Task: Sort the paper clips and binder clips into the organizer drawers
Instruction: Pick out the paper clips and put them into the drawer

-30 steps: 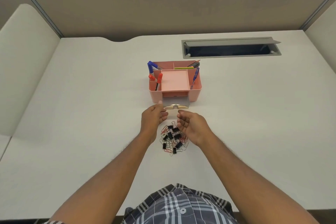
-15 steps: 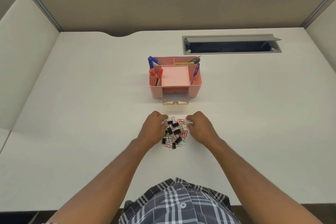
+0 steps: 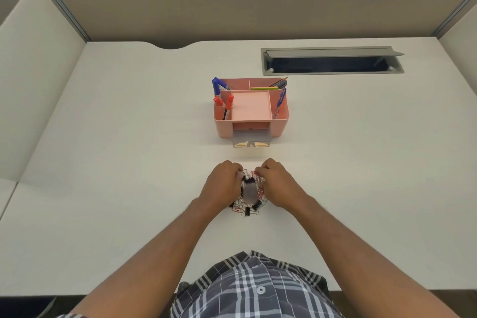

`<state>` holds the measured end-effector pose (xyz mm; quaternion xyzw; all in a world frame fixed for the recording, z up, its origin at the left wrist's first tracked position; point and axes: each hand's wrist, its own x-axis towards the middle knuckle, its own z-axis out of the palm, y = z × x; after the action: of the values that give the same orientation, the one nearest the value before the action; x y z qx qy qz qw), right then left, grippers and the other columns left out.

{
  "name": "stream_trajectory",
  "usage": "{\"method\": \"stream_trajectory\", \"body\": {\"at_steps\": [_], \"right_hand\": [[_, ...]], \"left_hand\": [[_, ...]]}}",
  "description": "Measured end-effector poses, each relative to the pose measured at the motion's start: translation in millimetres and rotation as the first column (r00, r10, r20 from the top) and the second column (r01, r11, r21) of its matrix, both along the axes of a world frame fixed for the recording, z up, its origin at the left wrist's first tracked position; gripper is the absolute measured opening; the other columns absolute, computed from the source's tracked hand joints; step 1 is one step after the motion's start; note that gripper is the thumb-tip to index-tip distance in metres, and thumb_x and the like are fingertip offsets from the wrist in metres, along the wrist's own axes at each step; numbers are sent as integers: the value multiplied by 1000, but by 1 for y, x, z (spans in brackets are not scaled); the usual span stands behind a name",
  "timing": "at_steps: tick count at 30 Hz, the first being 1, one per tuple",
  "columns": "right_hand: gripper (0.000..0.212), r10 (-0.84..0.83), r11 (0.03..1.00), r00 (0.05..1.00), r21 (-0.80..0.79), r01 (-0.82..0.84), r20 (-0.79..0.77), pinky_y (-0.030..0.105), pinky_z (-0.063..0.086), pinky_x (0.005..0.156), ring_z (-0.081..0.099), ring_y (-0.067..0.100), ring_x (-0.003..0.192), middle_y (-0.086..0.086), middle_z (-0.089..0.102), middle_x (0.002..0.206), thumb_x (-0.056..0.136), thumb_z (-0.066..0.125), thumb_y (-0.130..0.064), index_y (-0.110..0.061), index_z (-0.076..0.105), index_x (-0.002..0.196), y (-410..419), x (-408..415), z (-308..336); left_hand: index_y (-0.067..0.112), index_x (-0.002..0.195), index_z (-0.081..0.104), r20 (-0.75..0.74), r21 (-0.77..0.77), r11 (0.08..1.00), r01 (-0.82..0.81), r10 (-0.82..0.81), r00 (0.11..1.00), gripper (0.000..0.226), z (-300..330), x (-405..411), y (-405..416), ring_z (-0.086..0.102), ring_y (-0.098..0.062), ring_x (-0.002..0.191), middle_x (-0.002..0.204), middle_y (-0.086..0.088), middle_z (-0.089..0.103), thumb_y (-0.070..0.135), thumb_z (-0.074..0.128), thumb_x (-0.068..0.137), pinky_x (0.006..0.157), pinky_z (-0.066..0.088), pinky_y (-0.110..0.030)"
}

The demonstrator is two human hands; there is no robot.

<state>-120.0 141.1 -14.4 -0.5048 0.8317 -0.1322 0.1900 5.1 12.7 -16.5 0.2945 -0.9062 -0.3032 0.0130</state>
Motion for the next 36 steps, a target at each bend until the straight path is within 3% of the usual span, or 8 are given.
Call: {"method": "stream_trajectory", "body": {"at_steps": [4, 11, 20, 24, 27, 33, 36], "right_hand": [[23, -29, 999, 1000, -15, 29, -3, 37, 46, 78, 52, 28, 95, 9, 55, 102, 89, 54, -2, -8, 66, 107, -5, 0, 1], [20, -89, 995, 995, -30, 90, 43, 35, 44, 77, 53, 27, 94, 9, 58, 100, 93, 50, -6, -9, 67, 103, -12, -4, 3], [24, -180, 984, 981, 29, 178, 78, 31, 42, 78, 57, 27, 95, 9, 61, 103, 92, 48, -11, -11, 68, 105, -14, -8, 4], [23, -238, 971, 967, 29, 237, 85, 29, 41, 75, 59, 27, 93, 9, 62, 102, 94, 49, -14, -11, 70, 104, -14, -11, 5], [25, -235, 971, 971, 52, 232, 41, 32, 44, 75, 59, 29, 92, 12, 60, 103, 96, 46, -13, -9, 69, 104, -11, -8, 4], [21, -179, 978, 984, 108, 176, 19, 34, 44, 72, 56, 29, 92, 12, 54, 104, 89, 62, -21, -7, 63, 105, -11, 1, 6], [16, -174, 982, 985, 73, 173, -3, 35, 44, 72, 58, 31, 90, 12, 56, 101, 91, 56, -15, -7, 65, 102, -12, 4, 4]], "left_hand": [[20, 128, 60, 33, -3, 1000, 13, -13, 999, 32, 4, -9, -1, 57, -24, 101, 109, -7, 59, 26, 53, 97, 83, 48, -36], [16, 115, 68, 96, -89, 988, 123, -114, 989, 28, 8, -20, 2, 56, -28, 99, 104, -9, 63, 11, 52, 93, 78, 49, -38], [10, 113, 67, 82, -104, 993, 52, -43, 996, 30, 7, -14, 1, 57, -29, 98, 104, -11, 67, 6, 47, 90, 83, 49, -42], [15, 114, 67, 65, -135, 991, 21, -13, 998, 25, 6, -15, 0, 57, -28, 100, 106, -7, 68, 21, 53, 94, 85, 48, -41], [23, 115, 66, 105, -190, 974, 125, -107, 989, 28, 3, -20, 1, 54, -26, 104, 108, -1, 64, 33, 62, 90, 86, 43, -39], [24, 103, 67, 208, -304, 908, 287, -231, 951, 16, 10, -36, 4, 52, -25, 99, 100, 1, 61, 29, 62, 88, 76, 33, -36], [23, 100, 67, 225, -315, 901, 299, -236, 945, 13, 10, -38, 3, 52, -24, 97, 98, 1, 60, 28, 61, 90, 74, 32, -35]]}}
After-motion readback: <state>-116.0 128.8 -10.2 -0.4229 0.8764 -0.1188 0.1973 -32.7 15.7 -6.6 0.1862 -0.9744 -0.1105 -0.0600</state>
